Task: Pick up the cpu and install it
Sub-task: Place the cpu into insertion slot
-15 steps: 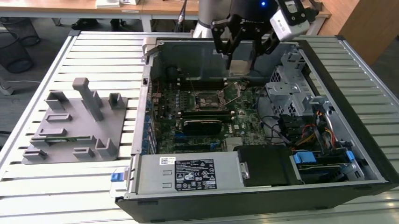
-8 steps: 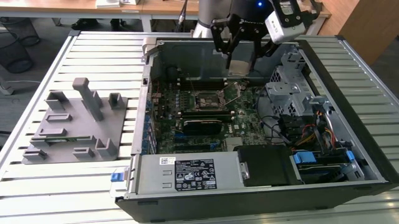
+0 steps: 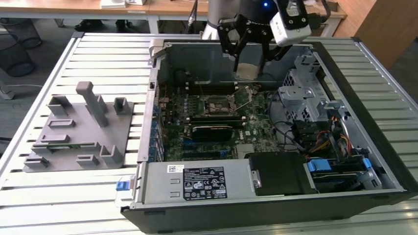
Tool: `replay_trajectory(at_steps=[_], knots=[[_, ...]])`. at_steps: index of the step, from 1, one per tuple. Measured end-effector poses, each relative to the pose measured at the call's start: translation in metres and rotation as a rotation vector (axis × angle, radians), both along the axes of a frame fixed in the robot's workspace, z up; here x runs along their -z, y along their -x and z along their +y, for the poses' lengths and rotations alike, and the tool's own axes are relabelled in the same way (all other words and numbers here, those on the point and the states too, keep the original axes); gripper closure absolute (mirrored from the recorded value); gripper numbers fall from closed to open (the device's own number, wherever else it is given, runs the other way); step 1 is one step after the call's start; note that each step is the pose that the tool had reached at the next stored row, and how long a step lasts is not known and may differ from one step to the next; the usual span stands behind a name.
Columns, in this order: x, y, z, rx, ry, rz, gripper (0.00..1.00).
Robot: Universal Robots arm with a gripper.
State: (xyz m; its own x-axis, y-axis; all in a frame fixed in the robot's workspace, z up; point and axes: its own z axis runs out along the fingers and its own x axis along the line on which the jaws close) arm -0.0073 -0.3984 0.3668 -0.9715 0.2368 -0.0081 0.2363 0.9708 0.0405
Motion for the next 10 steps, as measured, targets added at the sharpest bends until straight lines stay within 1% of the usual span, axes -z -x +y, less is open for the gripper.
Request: replay_trajectory(at_steps=[3, 10], knots=[[0.0008, 0.0009, 0.0001, 0.040, 0.0001, 0.0000, 0.47], [0.0032, 0.0009, 0.0001, 0.165, 0.0001, 0.0001, 0.47]])
